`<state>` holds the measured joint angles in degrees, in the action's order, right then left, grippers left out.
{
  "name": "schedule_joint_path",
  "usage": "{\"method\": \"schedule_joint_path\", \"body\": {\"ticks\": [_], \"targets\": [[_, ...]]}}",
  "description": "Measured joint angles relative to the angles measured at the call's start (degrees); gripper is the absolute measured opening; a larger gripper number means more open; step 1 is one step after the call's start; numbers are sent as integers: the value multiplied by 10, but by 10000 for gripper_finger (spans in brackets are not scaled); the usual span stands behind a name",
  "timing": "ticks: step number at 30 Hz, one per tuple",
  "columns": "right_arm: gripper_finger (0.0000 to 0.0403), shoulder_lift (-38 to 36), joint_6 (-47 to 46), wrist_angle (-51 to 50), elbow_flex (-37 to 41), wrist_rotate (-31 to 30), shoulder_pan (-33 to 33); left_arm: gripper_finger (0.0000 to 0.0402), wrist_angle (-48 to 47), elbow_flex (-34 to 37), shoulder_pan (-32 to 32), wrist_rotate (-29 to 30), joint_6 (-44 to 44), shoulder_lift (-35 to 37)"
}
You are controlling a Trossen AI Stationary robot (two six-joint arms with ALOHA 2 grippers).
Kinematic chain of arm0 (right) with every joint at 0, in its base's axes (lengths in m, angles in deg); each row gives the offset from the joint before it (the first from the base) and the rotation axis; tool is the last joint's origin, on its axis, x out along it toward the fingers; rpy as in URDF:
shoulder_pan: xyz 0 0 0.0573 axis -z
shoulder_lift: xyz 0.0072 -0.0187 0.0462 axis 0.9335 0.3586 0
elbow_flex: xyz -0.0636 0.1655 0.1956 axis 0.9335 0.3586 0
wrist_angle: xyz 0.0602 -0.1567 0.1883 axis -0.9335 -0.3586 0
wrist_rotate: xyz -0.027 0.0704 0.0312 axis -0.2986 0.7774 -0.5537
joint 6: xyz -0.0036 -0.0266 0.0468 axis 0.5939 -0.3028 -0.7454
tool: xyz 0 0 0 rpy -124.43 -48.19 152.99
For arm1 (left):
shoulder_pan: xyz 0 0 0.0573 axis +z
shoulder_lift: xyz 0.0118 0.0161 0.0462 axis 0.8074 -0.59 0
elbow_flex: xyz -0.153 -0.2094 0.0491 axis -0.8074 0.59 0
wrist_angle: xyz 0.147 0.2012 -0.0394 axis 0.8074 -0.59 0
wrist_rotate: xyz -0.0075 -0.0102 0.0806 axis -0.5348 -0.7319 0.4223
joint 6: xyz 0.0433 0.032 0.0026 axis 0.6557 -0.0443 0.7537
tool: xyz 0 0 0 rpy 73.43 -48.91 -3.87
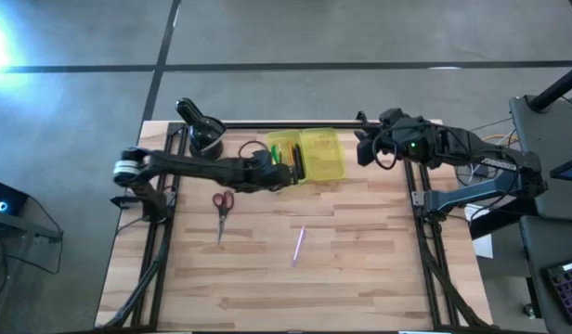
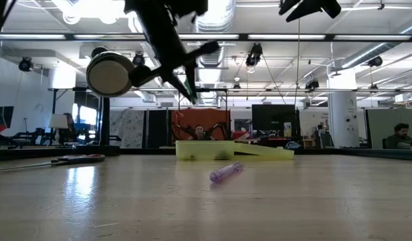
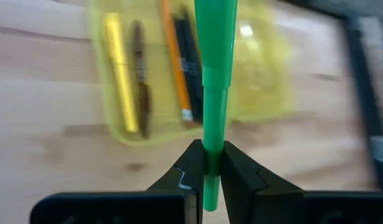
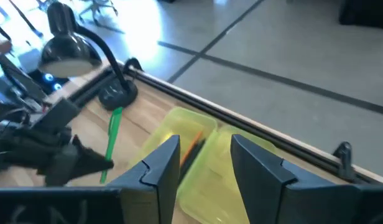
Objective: Pick & place school supplies into a supply box
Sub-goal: Put the green pen into the yellow supply box
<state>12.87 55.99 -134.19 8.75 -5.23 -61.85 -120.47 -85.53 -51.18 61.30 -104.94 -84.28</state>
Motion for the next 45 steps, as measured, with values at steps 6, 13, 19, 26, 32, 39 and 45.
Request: {"method": "schedule_joint_path", "body": {"ticks": [6,13,19,26,32,39,45], "targets": [[128,-5,1,-33,8,5,0,17,-86,-100,53,-17,9,-101],[130,-19,-7,-42,22,13,0,17,-140,-171,90,-60,8,-183],[124,-36,1,-42,28,21,0,17,-216,-194,103,-50,-26,-207],[125,-50,8,-42,36,21,0,17,-215,-191,110,-64,-25,-208],[121,-51,23,-40,39,17,1,17,-213,-190,119,-114,-6,-223],[119,-52,24,-40,39,17,0,16,-215,-190,123,-138,22,-243],[114,-55,24,-40,39,18,0,34,-215,-190,123,-145,33,-251]]}}
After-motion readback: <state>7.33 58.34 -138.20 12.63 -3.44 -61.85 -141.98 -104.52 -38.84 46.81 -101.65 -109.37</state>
